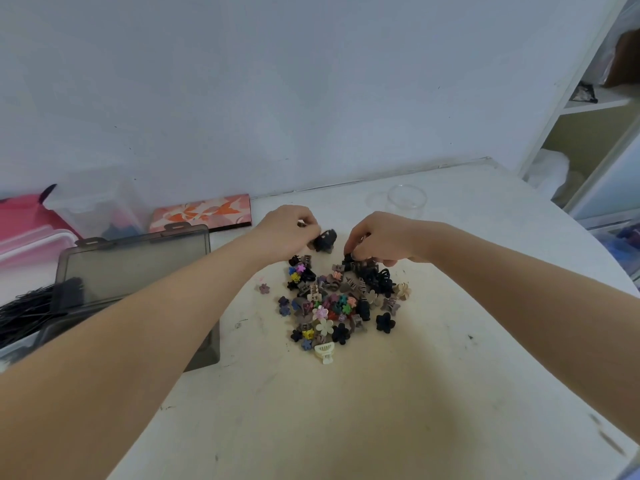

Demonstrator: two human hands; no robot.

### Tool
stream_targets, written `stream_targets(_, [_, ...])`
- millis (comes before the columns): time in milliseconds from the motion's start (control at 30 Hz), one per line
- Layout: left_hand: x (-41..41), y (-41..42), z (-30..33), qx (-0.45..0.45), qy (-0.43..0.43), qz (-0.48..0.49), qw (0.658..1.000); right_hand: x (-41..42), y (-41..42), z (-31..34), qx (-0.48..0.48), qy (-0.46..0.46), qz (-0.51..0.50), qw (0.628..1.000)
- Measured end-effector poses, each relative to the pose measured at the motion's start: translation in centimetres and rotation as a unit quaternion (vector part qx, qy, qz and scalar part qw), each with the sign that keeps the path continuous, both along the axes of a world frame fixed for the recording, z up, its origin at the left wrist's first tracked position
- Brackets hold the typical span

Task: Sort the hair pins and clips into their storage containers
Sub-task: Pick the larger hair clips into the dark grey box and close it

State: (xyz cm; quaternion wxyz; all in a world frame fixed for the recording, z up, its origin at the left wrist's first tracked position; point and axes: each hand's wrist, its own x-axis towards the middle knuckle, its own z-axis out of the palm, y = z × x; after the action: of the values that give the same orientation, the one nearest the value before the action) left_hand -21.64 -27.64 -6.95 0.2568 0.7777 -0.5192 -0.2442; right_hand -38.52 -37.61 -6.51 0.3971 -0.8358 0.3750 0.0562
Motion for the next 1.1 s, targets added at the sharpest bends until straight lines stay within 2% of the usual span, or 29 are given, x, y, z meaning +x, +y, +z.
stream_targets(67, [0.3, 0.1, 0.3, -0.015, 0.202, 0.086, 0.976, -0.3, -0.4, -0.1, 0.042, -0.032, -0.036, 0.998])
stream_targets(167, [0.7, 0.6, 0.3, -0.028, 0.451, 0.164, 0.877, -0.8, -0.7, 0.1, 0.084, -0.064, -0.070, 0.992])
stream_targets(233, [0.4, 1.1, 0.0, -0.039, 0.553, 0.190, 0.810, -0.8, -0.7, 0.3, 0.089, -0.060, -0.057, 0.993])
stream_targets(267, [0.1, 1.3, -0.3, -0.037, 0.570, 0.195, 0.797, -0.8, -0.7, 0.3, 0.085, -0.048, -0.042, 0.994])
stream_targets(467, [-0.9, 1.0, -0.6, -0.027, 0.519, 0.208, 0.829, 0.5, 0.4, 0.6, -0.026, 0.048, 0.069, 0.996])
stream_targets(600, [-1.2, 0.7, 0.0, -0.003, 0.416, 0.184, 0.891, 1.2, 0.9, 0.7, -0.068, 0.052, 0.077, 0.993])
stream_targets(667, [-1.0, 0.9, 0.3, 0.021, 0.304, 0.144, 0.941, 1.2, 0.7, 0.6, -0.061, 0.057, 0.073, 0.994])
stream_targets(733, [-0.8, 1.0, 0.3, 0.052, 0.116, 0.063, 0.990, 0.9, 0.4, 0.4, -0.053, 0.057, 0.061, 0.995])
stream_targets(800, [-0.7, 1.3, 0.4, 0.064, -0.036, -0.019, 0.997, 0.7, 0.2, 0.3, -0.052, 0.054, 0.051, 0.996])
stream_targets(900, [-0.8, 1.5, 0.3, 0.079, -0.140, -0.095, 0.982, 0.5, 0.0, 0.1, -0.030, 0.019, 0.008, 0.999])
stream_targets(1000, [-0.8, 1.3, 0.1, 0.073, -0.172, -0.106, 0.977, -0.1, -0.4, 0.1, 0.040, -0.057, -0.064, 0.996])
stream_targets(1067, [-0.8, 1.3, 0.4, 0.058, -0.125, -0.080, 0.987, -0.7, -0.4, 0.5, 0.136, -0.119, -0.103, 0.978])
stream_targets(1100, [-0.8, 1.3, 0.6, 0.048, -0.070, -0.055, 0.995, -1.0, -0.4, 0.6, 0.185, -0.149, -0.119, 0.964])
